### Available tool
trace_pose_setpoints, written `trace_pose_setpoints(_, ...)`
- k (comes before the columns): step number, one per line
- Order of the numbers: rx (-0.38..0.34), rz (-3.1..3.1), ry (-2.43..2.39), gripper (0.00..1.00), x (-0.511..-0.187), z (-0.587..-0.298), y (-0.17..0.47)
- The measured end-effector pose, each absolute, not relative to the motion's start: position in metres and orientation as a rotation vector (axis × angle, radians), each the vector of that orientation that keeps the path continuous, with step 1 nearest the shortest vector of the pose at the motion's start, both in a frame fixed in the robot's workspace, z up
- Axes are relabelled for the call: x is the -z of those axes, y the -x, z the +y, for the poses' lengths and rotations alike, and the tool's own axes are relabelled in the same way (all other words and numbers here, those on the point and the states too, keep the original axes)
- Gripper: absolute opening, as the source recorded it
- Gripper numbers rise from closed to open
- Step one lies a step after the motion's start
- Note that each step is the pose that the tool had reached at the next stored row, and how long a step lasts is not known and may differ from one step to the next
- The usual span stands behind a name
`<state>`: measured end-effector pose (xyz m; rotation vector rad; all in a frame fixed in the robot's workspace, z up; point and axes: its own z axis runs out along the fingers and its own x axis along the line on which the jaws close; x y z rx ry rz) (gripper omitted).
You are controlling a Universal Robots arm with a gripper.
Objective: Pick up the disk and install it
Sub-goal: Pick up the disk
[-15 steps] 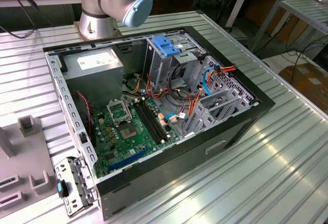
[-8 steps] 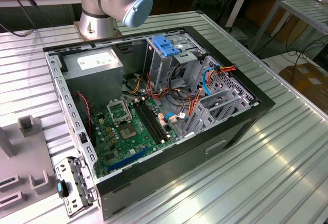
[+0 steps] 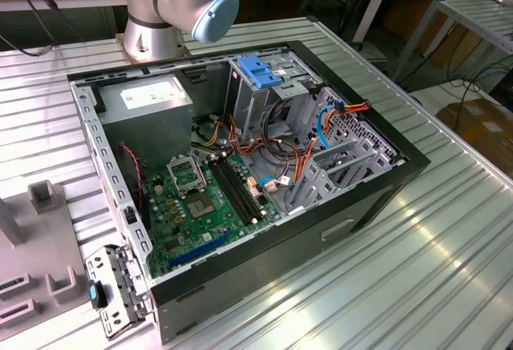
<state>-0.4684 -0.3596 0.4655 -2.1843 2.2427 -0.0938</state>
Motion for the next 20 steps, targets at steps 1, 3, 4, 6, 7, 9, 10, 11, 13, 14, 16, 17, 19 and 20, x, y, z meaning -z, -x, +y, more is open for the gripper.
trace_pose_setpoints(1,0.094,2.243,2.184,0.37,-0.4659,-0.3596,0.4684)
trace_pose_setpoints(3,0.094,2.243,2.184,0.37,-0.4666,-0.3596,0.4684)
trace_pose_setpoints(4,0.094,2.243,2.184,0.37,-0.467,-0.3596,0.4684)
trace_pose_setpoints(6,0.094,2.243,2.184,0.37,-0.4689,-0.3596,0.4684)
trace_pose_setpoints(7,0.094,2.243,2.184,0.37,-0.4694,-0.3596,0.4684)
trace_pose_setpoints(9,0.094,2.243,2.184,0.37,-0.4701,-0.3596,0.4684)
trace_pose_setpoints(10,0.094,2.243,2.184,0.37,-0.4703,-0.3596,0.4684)
trace_pose_setpoints(11,0.094,2.243,2.184,0.37,-0.4706,-0.3596,0.4684)
trace_pose_setpoints(13,0.094,2.243,2.184,0.37,-0.4709,-0.3596,0.4684)
trace_pose_setpoints(14,0.094,2.243,2.184,0.37,-0.4715,-0.3596,0.4684)
trace_pose_setpoints(16,0.094,2.243,2.184,0.37,-0.4718,-0.3596,0.4684)
trace_pose_setpoints(17,0.094,2.243,2.184,0.37,-0.472,-0.3596,0.4684)
trace_pose_setpoints(19,0.094,2.243,2.184,0.37,-0.4725,-0.3596,0.4684)
trace_pose_setpoints(20,0.094,2.243,2.184,0.37,-0.4729,-0.3596,0.4684)
